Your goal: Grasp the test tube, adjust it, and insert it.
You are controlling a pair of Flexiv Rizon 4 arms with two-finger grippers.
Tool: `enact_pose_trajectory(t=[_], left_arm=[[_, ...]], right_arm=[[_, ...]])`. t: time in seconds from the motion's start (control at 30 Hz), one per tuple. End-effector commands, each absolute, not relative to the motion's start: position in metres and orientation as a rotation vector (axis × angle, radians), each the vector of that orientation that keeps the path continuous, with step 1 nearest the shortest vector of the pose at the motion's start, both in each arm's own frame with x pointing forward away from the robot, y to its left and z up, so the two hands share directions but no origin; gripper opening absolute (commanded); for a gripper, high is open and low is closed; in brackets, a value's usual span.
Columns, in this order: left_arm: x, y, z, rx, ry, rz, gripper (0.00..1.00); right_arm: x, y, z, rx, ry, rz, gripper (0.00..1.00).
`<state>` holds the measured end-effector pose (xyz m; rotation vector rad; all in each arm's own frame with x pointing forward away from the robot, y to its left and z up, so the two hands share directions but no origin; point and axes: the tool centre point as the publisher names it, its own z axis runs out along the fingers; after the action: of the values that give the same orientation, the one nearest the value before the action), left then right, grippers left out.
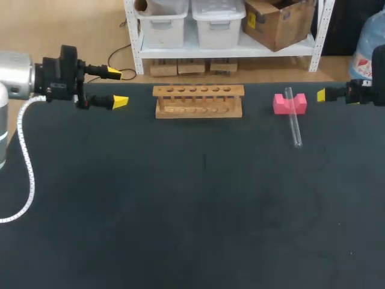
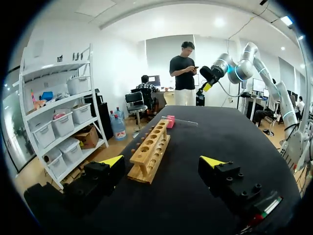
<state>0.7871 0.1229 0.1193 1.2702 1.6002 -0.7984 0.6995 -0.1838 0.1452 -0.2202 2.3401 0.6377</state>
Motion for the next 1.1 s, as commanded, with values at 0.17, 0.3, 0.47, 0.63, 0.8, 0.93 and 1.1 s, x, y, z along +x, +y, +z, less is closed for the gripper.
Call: enact_pose_trajectory(t=[0.17, 0.3, 0.47, 0.63, 0.8, 0.93, 1.1], left_arm=[[0.818, 0.112, 0.107, 1.36, 1.619, -0.887, 1.0], [0.823, 0.113, 0.105, 1.362, 1.63, -0.9, 1.0], [0.825, 0.116, 0.104, 1.36, 1.636, -0.91, 1.0], [0.823, 0.12, 0.103, 1.374, 1.644, -0.93, 1.0], [0.823, 0.12, 0.103, 1.374, 1.644, -0.93, 1.0], [0.823, 0.12, 0.103, 1.374, 1.644, -0.93, 1.0], [0.823, 0.12, 0.103, 1.374, 1.644, -0.93, 1.0]], right_arm=[[0.698, -0.183, 0.146, -0.216, 2.344, 0.625, 1.0], [0.698, -0.183, 0.146, -0.216, 2.344, 0.625, 1.0], [0.698, -0.183, 0.146, -0.216, 2.344, 0.625, 1.0], [0.698, -0.183, 0.146, -0.216, 2.344, 0.625, 1.0], [0.698, -0.183, 0.146, -0.216, 2.344, 0.625, 1.0], [0.698, -0.183, 0.146, -0.216, 2.344, 0.625, 1.0], [0.705, -0.186, 0.141, -0.225, 2.386, 0.47, 1.0]])
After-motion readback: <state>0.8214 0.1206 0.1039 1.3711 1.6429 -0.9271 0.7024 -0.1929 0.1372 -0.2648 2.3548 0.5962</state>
